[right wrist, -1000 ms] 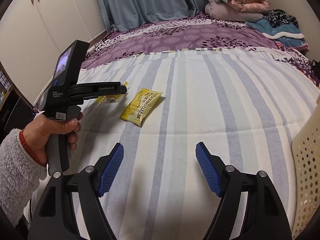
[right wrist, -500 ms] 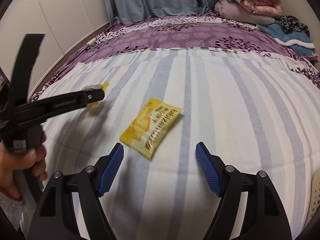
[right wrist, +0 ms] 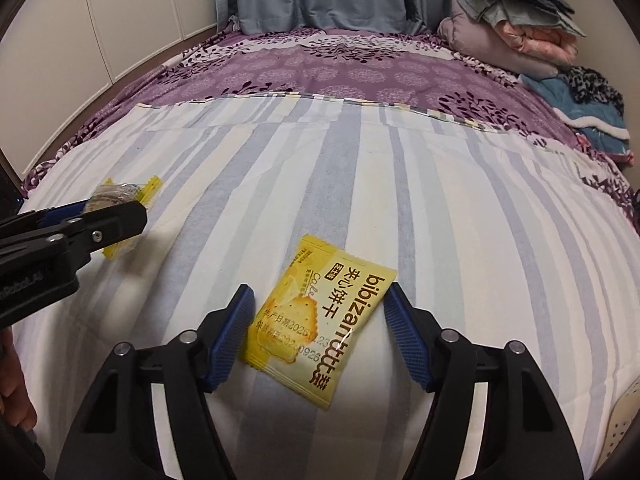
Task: Organize snacks
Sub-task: 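Grasp the clear round cake with the left tool while the right grasps the yellow biscuit pack, then lift the yellow biscuit pack with the right tool and carry it to the basket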
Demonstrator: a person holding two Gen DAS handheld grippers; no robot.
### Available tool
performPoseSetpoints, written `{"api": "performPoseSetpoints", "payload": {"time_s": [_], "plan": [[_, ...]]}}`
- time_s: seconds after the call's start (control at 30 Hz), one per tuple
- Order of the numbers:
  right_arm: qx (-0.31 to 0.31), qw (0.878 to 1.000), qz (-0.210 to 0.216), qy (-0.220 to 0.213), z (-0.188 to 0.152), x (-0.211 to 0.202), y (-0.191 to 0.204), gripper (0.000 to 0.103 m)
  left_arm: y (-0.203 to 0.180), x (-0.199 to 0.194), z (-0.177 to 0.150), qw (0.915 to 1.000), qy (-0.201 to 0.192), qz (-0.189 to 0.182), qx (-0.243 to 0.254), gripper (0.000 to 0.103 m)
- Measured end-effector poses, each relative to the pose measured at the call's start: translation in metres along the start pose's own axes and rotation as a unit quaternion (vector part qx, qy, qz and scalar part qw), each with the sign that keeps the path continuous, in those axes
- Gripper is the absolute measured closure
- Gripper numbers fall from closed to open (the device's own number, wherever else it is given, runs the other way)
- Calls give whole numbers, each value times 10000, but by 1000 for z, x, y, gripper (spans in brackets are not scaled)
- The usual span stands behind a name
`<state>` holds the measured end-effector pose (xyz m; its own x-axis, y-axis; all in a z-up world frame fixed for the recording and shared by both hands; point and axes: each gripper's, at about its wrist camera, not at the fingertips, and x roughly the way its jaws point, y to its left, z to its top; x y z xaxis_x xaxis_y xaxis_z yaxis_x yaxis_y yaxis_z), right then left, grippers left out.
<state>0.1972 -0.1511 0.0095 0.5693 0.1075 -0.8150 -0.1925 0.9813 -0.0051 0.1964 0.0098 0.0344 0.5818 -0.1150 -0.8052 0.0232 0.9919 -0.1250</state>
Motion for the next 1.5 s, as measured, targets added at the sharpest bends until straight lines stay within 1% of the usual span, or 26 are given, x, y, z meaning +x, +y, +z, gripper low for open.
{"api": "performPoseSetpoints", "payload": {"time_s": [0.07, 0.17, 0.43, 0.9, 1.13, 1.5], "plan": [[-6, 10000, -16, -7, 0, 0, -2, 46, -1, -1, 0, 10000, -6, 3, 1, 49], [22, 10000, 22, -16, 0, -2, -7, 50, -1, -1, 0, 10000, -7, -3, 5, 49], [66, 9999, 71, -30, -5, -5, -11, 56, -4, -5, 0, 10000, -20, 11, 32, 49], [189, 9995, 237, -19, -33, -29, -23, 57, -8, -13, -5, 10000, -32, 9, 63, 49], [306, 9989, 350, 5, -55, -47, -32, 58, -13, -27, -19, 9999, -31, -36, 101, 49], [333, 9982, 489, 24, -93, -86, -42, 58, -16, -50, -55, 9998, 52, -122, 114, 49]]}}
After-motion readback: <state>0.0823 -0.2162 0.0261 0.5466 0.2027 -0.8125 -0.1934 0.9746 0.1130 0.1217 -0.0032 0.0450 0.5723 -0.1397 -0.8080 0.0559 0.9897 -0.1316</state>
